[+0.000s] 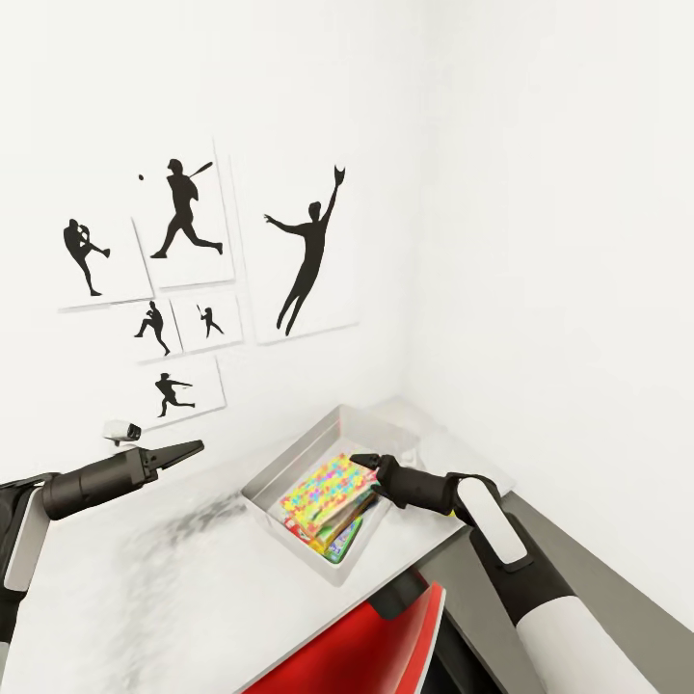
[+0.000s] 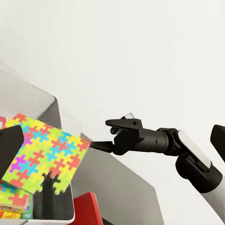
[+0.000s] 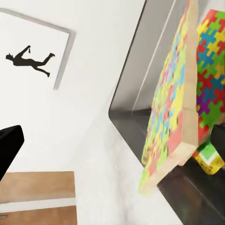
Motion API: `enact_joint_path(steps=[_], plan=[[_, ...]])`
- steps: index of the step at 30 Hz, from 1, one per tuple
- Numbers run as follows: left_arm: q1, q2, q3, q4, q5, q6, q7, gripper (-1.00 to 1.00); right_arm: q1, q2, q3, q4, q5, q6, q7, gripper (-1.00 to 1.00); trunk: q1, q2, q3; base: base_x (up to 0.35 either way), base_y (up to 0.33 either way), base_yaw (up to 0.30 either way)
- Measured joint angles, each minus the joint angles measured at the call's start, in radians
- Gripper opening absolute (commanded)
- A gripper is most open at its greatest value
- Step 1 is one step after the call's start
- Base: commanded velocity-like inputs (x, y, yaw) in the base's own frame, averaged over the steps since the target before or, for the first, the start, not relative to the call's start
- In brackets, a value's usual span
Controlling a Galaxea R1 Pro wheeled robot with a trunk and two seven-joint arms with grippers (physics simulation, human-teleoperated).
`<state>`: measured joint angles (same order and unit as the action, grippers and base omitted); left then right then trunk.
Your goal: Put all the toys in the child's room - the three board games (two on the bed and one on the table), the two jigsaw puzzles on the table, and the tennis ball on the table - inside the toy box on the table in the child's room.
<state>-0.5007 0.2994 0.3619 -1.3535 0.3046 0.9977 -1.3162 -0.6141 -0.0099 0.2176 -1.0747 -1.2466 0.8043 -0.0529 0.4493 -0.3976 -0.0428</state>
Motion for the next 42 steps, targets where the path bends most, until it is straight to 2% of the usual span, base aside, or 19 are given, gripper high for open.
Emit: enact_joint_path(steps=[12,24,28,32,35,38,42], plan=[[0.0,0.0,0.0,0.0,0.0,0.0,0.0,1.0,0.0,-0.003,0.0,0.0,0.001,0.0,0.001,1.0,0.0,0.0,0.0,0.0,0.0,0.0],[0.0,0.0,0.0,0.0,0.0,0.0,0.0,1.0,0.0,-0.029,-0.025,-0.014,-0.007,0.0,0.023,1.0,0.0,0.0,0.0,0.0,0.0,0.0],[0.0,0.0,0.0,0.0,0.0,0.0,0.0,1.0,0.001,-0.074,-0.051,-0.017,-0.014,-0.006,0.094,1.0,0.0,0.0,0.0,0.0,0.0,0.0],[0.0,0.0,0.0,0.0,0.0,0.0,0.0,1.0,0.001,-0.144,-0.059,-0.017,-0.012,-0.01,0.199,1.0,0.0,0.0,0.0,0.0,0.0,0.0],[0.0,0.0,0.0,0.0,0.0,0.0,0.0,1.0,0.002,-0.191,-0.061,-0.016,-0.011,-0.011,0.247,1.0,0.0,0.0,0.0,0.0,0.0,0.0],[0.0,0.0,0.0,0.0,0.0,0.0,0.0,1.0,0.002,-0.212,-0.07,-0.015,-0.012,-0.012,0.265,1.0,0.0,0.0,0.0,0.0,0.0,0.0],[0.001,0.0,0.0,0.0,0.0,0.0,0.0,1.0,0.006,-0.222,-0.116,-0.01,-0.01,-0.027,0.272,1.0,0.0,0.0,0.0,0.0,0.0,0.0]])
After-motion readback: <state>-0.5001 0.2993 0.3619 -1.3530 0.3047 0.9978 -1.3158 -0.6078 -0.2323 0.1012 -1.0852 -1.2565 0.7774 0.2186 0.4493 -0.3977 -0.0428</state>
